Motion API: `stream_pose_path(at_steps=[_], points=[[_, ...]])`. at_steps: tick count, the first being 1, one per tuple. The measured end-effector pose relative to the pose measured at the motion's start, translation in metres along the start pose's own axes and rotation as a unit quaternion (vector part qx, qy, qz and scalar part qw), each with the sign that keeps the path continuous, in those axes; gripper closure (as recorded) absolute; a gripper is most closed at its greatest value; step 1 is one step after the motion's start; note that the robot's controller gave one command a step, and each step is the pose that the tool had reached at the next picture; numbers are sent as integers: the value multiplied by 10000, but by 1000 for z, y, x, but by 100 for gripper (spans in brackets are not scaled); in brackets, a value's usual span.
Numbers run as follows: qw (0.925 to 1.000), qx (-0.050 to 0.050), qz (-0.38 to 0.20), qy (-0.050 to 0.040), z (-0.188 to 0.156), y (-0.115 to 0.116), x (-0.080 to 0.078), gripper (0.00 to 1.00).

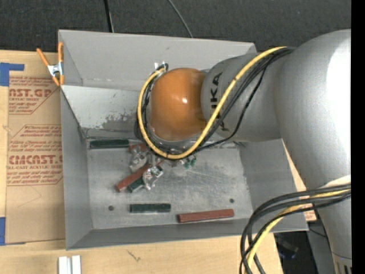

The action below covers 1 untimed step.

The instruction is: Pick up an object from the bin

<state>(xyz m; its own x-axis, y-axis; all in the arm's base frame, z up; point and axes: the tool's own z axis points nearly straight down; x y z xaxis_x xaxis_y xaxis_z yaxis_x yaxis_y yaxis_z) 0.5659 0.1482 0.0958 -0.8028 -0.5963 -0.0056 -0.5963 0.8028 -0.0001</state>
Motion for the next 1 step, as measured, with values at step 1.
stream_pose_path(at_steps=[1], points=[[10000, -10, 1, 26, -5, 1, 1, 100]])
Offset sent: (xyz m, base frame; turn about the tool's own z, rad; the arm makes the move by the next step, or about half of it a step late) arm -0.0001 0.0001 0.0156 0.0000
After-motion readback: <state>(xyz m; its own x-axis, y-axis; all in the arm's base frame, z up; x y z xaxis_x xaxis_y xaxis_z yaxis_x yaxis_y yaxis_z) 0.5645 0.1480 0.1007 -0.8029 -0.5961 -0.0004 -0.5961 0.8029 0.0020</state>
